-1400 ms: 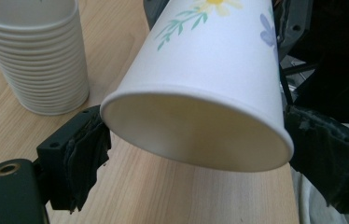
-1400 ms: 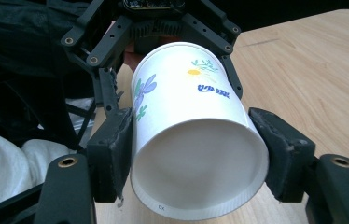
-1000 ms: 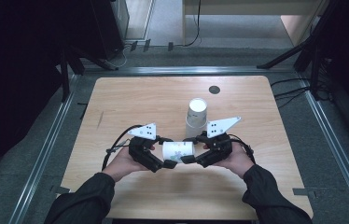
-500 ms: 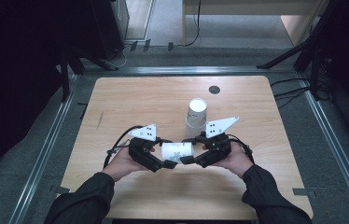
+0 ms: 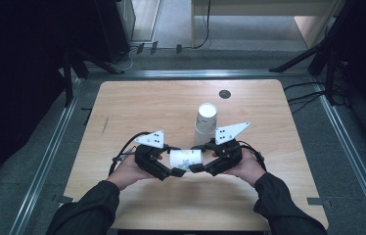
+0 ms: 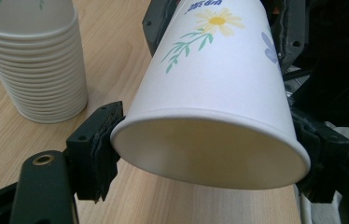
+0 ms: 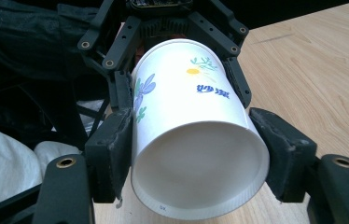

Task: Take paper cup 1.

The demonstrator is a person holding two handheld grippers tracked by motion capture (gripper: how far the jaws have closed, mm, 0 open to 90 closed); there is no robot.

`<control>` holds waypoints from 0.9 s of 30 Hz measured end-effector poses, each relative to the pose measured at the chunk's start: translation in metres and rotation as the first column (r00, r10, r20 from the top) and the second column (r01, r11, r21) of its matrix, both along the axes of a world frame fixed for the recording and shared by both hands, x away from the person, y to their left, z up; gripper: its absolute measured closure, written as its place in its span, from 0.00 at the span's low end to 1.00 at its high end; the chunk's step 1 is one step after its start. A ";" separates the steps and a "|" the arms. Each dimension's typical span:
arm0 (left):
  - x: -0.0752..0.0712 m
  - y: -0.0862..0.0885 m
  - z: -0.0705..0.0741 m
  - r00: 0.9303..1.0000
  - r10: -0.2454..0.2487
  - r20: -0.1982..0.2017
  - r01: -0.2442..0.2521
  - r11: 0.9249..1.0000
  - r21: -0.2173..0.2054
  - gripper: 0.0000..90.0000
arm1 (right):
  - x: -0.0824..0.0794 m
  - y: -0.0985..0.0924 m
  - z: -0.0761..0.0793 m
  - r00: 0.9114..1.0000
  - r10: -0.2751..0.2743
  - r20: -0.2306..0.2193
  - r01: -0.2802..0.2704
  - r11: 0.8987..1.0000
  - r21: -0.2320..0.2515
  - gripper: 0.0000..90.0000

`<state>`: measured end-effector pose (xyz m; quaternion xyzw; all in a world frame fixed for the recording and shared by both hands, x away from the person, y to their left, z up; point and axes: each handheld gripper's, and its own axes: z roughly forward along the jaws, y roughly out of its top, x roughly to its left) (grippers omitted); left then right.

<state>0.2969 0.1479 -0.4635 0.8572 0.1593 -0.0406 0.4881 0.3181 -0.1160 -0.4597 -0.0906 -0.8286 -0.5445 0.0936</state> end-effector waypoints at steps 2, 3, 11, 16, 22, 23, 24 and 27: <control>0.000 0.000 0.000 1.000 -0.001 -0.002 0.001 1.000 -0.006 0.24 | 0.000 0.000 0.000 1.000 0.001 0.003 -0.001 1.000 0.002 0.37; 0.000 0.000 0.000 1.000 0.000 -0.001 0.000 1.000 -0.006 0.24 | 0.000 0.000 0.001 1.000 0.000 0.005 0.000 1.000 0.003 0.37; 0.001 0.002 0.001 1.000 0.004 -0.004 -0.004 1.000 -0.008 0.24 | -0.001 -0.001 0.001 1.000 -0.005 0.010 0.005 1.000 -0.003 0.33; 0.002 0.005 0.003 1.000 0.006 -0.003 -0.006 1.000 0.001 0.24 | 0.000 -0.004 0.001 1.000 -0.017 0.005 0.017 1.000 -0.014 0.31; 0.005 0.010 0.012 1.000 0.012 -0.004 -0.011 0.999 0.045 0.24 | 0.000 -0.008 0.001 1.000 -0.027 0.015 0.027 0.999 -0.029 0.30; 0.005 0.010 0.015 1.000 0.008 -0.005 -0.008 0.999 0.051 0.24 | 0.000 -0.009 0.001 0.999 -0.026 0.020 0.027 0.999 -0.035 0.30; 0.005 0.010 0.017 1.000 0.005 0.001 -0.006 0.998 0.065 0.24 | -0.001 -0.009 0.000 0.999 -0.029 0.015 0.029 0.999 -0.045 0.30; 0.006 0.008 0.023 1.000 -0.011 0.012 0.009 0.992 0.123 0.24 | -0.002 -0.009 -0.002 0.999 -0.026 0.023 0.027 0.997 -0.069 0.30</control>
